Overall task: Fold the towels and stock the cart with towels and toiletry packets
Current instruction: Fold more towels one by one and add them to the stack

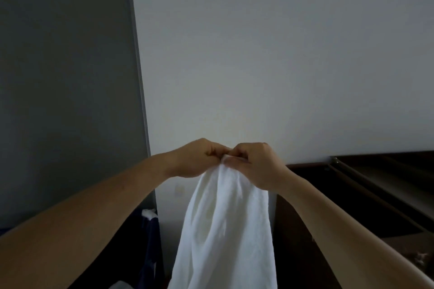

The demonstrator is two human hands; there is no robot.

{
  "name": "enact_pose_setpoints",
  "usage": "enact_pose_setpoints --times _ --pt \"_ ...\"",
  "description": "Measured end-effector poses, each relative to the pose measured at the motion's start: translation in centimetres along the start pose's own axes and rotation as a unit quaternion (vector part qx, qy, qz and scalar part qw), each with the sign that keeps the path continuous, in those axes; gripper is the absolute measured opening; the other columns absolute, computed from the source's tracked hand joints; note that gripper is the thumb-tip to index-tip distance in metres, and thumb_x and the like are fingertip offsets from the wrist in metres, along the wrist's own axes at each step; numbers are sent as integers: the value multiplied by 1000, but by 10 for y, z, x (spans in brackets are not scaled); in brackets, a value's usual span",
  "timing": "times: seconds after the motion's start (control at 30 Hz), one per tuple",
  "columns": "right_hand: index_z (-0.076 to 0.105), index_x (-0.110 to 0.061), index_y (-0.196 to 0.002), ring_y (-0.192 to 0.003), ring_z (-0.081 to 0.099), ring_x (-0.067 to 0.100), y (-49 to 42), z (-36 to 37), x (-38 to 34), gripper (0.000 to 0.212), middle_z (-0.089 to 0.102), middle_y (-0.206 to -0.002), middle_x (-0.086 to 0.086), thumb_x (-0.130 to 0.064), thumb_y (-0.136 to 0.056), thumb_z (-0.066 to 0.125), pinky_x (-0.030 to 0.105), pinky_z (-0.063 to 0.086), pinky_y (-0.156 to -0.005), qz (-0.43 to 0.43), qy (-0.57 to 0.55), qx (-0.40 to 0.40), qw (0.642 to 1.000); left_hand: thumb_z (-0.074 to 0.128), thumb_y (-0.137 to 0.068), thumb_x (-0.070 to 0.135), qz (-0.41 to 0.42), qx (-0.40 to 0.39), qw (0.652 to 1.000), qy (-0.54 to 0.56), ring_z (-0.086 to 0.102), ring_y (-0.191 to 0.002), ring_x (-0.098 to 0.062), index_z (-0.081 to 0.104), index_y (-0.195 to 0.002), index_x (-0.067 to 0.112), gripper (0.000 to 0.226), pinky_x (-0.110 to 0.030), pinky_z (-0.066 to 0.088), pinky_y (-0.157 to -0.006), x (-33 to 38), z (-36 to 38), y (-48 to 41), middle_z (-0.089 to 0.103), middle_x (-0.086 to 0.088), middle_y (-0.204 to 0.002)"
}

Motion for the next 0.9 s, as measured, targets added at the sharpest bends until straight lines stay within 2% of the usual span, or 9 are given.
enact_pose_setpoints --times 0.13,0.27,0.37,0.47,0.53,0.6,0.67,0.73,0.9 --pt "69 -39 -72 -72 65 0 3 6 4 15 69 -77 -22 -49 -79 77 16 51 -59 39 -75 1 996 58 -97 28 -4 -38 998 -60 62 -91 9 64 -127 35 32 -8 46 -77 -9 -2 7 67 29 -100" --pt "70 -39 -75 -68 69 8 10 9 11 25 72 -74 -12 -55 -62 84 26 58 -62 75 -155 11 985 66 -91 47 -26 -39 998 -44 64 -83 5 72 -106 37 19 -10 46 -71 -16 3 6 69 27 -87" --pt "72 -33 -76 -64 67 8 17 13 18 37 72 -72 -10 -63 -55 81 22 55 -59 89 -192 26 977 64 -93 46 -1 -9 998 -66 64 -81 6 75 -105 28 25 -10 47 -74 -14 7 4 71 22 -85" --pt "70 -30 -87 -66 64 2 21 4 32 18 70 -73 -15 -28 -76 85 21 54 -64 87 -236 67 965 64 -96 30 58 96 986 -124 66 -88 3 77 -106 18 21 -14 48 -83 1 -12 -8 75 11 -98" --pt "67 -31 -93 -63 62 -2 17 -14 37 25 68 -73 -18 -15 -81 81 18 52 -61 79 -243 117 960 66 -95 22 80 228 959 -150 66 -86 -2 79 -100 15 16 -13 47 -78 19 -38 -23 77 4 -97" --pt "62 -35 -96 -61 63 -1 10 -38 36 29 68 -76 -15 -14 -84 77 16 50 -56 67 -249 179 949 66 -94 25 56 366 928 -52 67 -72 -9 79 -89 20 15 -15 50 -64 42 -68 -39 77 2 -89" --pt "57 -39 -98 -65 64 0 1 -57 31 32 67 -82 -10 -14 -86 74 15 50 -54 44 -237 231 943 67 -93 31 11 453 880 142 68 -71 -14 74 -75 30 19 -22 54 -62 61 -97 -54 73 7 -80" --pt "53 -41 -106 -72 64 1 -4 -69 25 34 64 -89 -11 -18 -87 70 11 47 -54 32 -179 251 951 68 -92 32 -24 486 830 275 67 -75 -15 69 -68 25 25 -26 55 -69 73 -119 -69 70 7 -77" --pt "50 -38 -128 -72 58 -10 6 -85 23 49 58 -96 -23 -17 -88 66 3 40 -59 -41 -73 257 963 73 -86 28 -56 502 762 406 59 -70 -17 58 -75 13 24 -31 49 -65 86 -131 -91 60 -3 -76"
Point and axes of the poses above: each hand's wrist, its own y-axis away from the middle knuckle, its own z-axis out of the palm, x = y × z, the point moved 1 cm from there along -y, towards the middle knuckle
